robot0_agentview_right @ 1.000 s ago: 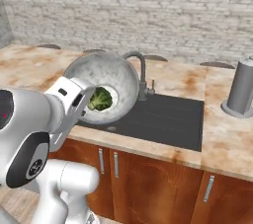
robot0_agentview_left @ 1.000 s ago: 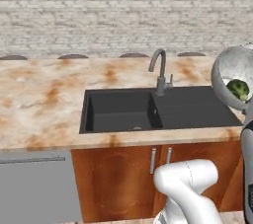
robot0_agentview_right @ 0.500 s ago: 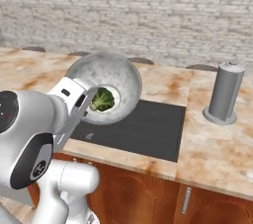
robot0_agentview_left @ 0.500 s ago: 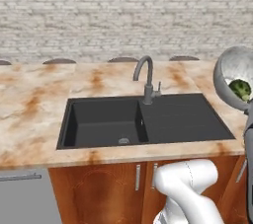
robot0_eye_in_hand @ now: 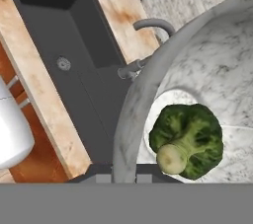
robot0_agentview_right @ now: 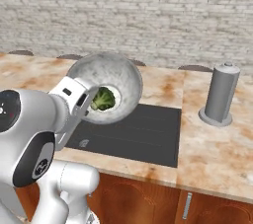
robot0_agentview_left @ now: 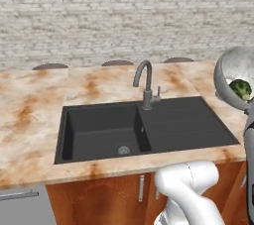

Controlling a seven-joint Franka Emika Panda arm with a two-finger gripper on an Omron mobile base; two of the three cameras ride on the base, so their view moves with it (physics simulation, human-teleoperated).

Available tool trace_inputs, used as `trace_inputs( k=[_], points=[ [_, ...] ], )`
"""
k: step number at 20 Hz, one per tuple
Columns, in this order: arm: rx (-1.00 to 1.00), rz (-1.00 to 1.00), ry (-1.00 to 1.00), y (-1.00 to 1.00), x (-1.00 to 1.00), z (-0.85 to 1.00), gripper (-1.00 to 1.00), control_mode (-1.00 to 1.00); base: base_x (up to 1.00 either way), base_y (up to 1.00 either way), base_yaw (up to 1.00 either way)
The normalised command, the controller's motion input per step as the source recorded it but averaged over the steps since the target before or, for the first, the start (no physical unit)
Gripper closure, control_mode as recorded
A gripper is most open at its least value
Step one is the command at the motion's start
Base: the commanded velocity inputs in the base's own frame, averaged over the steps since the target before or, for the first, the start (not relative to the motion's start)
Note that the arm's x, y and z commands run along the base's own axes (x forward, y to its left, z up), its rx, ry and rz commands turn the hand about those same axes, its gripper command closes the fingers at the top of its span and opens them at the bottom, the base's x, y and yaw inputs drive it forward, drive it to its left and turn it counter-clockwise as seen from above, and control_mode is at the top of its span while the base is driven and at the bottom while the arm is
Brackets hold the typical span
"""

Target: Pick the broccoli from the cabinet and place it in the bowl. Then pick the bowl and place it in the sink. Then turn on the sink facuet.

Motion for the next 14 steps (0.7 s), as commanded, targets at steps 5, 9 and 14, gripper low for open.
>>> trace_inputs(
  k=[5,9,14],
  points=[
    [0.00,0.00,0.00,0.00,0.00,0.00,1.00,1.00,0.03,0.26,-0.10],
    [0.00,0.05,0.07,0.19,0.00,-0.01,1.00,-1.00,0.00,0.06,0.01],
    [0.00,-0.01,0.18,0.88,0.06,-0.15,1.00,-1.00,0.00,0.00,0.00]
  ],
)
